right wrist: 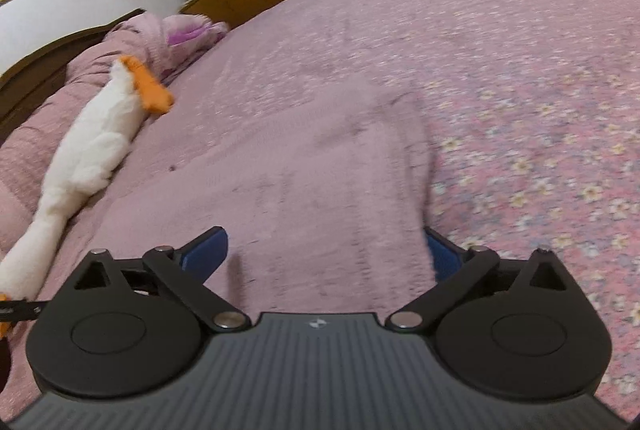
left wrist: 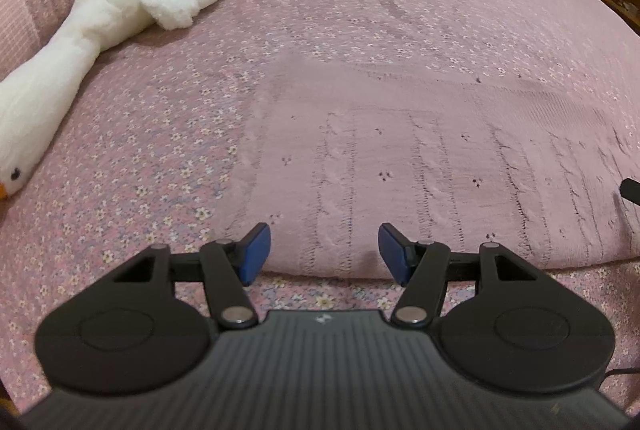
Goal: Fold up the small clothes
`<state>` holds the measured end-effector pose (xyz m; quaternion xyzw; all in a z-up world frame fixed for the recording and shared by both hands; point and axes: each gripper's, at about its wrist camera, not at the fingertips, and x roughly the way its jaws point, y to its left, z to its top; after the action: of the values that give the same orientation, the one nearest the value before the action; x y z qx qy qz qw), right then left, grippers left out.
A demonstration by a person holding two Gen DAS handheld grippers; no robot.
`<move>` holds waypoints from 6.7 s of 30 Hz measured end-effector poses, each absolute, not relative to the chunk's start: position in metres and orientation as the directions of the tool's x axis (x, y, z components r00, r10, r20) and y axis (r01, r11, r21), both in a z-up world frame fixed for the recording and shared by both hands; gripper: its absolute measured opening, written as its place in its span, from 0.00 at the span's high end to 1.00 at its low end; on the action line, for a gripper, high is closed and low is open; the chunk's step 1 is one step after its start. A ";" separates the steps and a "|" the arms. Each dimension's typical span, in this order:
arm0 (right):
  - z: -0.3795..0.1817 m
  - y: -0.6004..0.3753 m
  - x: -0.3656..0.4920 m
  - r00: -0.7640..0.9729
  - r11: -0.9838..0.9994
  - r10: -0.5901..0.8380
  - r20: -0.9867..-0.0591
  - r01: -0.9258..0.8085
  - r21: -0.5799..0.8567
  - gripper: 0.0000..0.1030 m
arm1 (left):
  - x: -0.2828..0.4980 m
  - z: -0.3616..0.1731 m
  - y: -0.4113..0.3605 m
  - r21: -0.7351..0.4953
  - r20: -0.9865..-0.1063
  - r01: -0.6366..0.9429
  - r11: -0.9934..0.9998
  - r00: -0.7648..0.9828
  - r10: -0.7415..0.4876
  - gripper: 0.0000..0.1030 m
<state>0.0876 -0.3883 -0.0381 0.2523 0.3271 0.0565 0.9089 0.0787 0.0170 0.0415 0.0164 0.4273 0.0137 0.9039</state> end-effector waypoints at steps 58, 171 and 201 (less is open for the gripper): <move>-0.042 -0.402 0.082 0.839 0.801 0.240 -0.489 0.114 0.588 0.69 | 0.079 0.049 0.024 0.117 -0.784 -0.039 0.992 0.610 0.117 0.40; 0.069 -0.112 0.096 0.785 0.880 0.452 -0.425 -0.313 0.357 0.38 | 0.112 0.080 0.139 -0.111 -0.718 -0.005 0.994 0.692 -0.077 0.40; 0.014 -0.132 0.105 0.775 0.925 0.356 -0.523 -0.212 0.315 0.31 | 0.134 0.028 0.129 -0.278 -0.691 0.010 0.961 0.692 -0.207 0.58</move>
<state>0.1046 -0.1317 0.0140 0.1199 0.2992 0.1521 0.9343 0.1342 0.1292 0.0281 -0.1269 0.3877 -0.0598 0.9110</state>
